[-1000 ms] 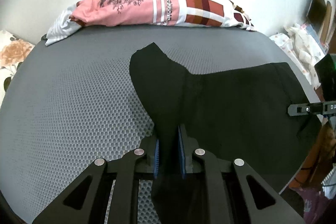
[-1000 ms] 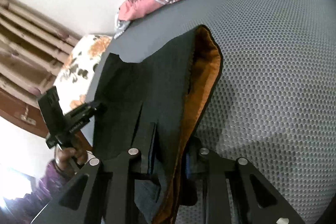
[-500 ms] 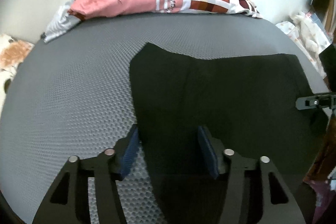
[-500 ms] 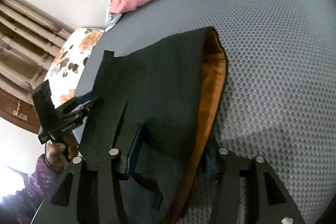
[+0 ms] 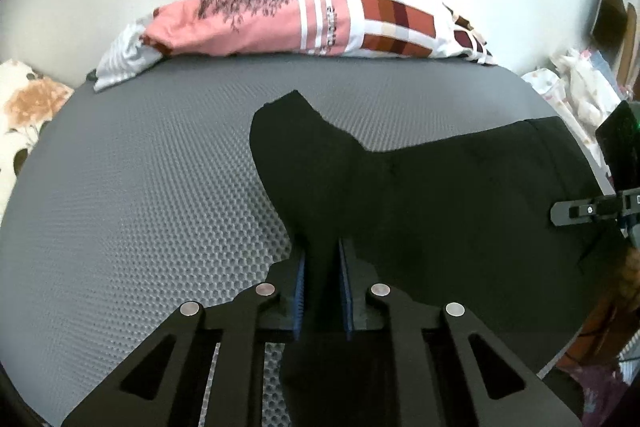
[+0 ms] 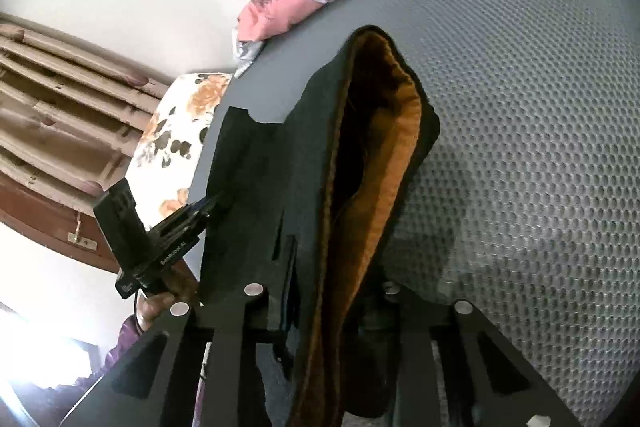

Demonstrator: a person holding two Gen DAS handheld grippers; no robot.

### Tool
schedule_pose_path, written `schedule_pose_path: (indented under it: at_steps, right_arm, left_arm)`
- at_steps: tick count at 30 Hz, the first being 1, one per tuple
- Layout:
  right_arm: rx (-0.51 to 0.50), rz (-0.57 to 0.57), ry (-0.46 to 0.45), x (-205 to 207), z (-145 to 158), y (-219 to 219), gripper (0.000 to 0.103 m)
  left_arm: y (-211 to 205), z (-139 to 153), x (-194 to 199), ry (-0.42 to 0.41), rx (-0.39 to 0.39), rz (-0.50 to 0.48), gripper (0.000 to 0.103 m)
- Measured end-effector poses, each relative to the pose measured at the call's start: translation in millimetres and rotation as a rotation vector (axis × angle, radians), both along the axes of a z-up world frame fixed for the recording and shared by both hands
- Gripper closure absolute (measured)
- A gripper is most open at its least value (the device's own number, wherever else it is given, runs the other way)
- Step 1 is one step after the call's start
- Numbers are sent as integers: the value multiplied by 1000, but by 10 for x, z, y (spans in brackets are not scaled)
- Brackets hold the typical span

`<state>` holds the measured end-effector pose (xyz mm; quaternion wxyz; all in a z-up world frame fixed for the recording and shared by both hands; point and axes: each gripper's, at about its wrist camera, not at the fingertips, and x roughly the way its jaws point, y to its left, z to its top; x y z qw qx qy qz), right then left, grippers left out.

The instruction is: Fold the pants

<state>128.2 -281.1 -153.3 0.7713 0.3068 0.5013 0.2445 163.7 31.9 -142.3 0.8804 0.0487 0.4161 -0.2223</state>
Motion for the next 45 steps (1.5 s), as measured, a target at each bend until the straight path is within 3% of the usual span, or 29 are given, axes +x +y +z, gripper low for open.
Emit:
schedule_pose_path:
  at_steps: [17,29,32,38,42,44,45]
  right_arm:
    - [45,65,-52,427,218,543,82]
    - [93,106,-82,1089,286,1107,82]
    - [56,119,-88,1212,293,1227,83]
    - [37,137,-83,1144,272,1167,83]
    - [50,138,-75,1089,240,1115,83]
    - [54,135,-73,1053,211,1075,83]
    - [61,131,-66,1032,192,1044,83]
  left_arm:
    - [342,368,190,-93,26,61,90]
    - [751,714,715,-188,19,140,97]
    - [910,742,842,-182,11,166,97]
    - [1593,516,1046,-8,-56,249,92]
    - [1751,64,1127,221,-158,212,59]
    - [1625,-138,1102,275,-124,165,44]
    - [1560,-208,1083,281,-98,155,43]
